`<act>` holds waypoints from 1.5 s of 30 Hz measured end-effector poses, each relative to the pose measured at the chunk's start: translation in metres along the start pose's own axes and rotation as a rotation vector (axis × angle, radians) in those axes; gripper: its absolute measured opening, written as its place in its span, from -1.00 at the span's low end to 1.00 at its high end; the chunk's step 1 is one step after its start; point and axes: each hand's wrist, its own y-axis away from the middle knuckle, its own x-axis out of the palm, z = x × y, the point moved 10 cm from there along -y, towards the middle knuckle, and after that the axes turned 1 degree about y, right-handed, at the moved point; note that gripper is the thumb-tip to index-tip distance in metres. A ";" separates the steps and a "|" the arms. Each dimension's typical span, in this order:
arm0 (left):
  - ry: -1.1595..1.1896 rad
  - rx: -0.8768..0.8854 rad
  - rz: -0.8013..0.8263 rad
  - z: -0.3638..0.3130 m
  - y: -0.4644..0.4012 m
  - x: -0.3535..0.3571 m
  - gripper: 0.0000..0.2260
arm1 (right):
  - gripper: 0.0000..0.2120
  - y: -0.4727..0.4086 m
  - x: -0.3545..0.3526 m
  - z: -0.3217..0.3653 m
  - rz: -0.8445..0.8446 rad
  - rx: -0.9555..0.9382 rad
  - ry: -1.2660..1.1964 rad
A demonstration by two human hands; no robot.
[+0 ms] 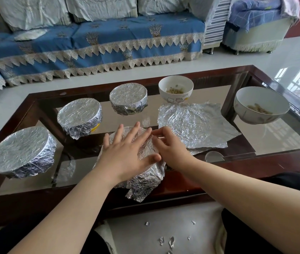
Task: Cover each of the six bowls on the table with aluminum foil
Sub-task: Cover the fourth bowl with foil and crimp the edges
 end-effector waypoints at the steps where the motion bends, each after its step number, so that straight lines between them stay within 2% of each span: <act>1: -0.005 -0.001 0.006 0.001 0.000 0.002 0.00 | -0.91 0.000 0.000 -0.003 -0.012 0.006 -0.027; 4: -0.014 -0.018 0.005 0.002 0.001 0.005 -0.05 | -0.73 0.004 0.002 -0.010 -0.011 0.051 -0.167; 6: -0.006 -0.027 0.000 0.003 0.002 0.005 -0.06 | -0.70 0.009 0.006 -0.016 0.029 0.111 -0.283; 11: -0.006 -0.033 -0.012 0.002 0.001 0.004 -0.07 | -0.74 0.011 0.005 -0.023 0.010 0.116 -0.278; 21: 0.006 -0.037 -0.023 0.003 0.002 0.004 -0.05 | -0.89 0.014 0.012 -0.033 0.023 0.252 -0.454; 30: -0.002 -0.047 -0.024 0.003 0.002 0.004 -0.05 | -0.85 0.017 0.015 -0.032 -0.043 0.327 -0.587; 37: 0.000 -0.050 -0.012 0.002 0.002 0.003 -0.06 | -0.63 0.018 0.008 -0.035 -0.062 0.347 -0.378; 45: -0.005 -0.068 -0.007 0.002 0.003 0.003 -0.05 | -0.60 0.008 0.002 -0.038 -0.066 0.349 -0.087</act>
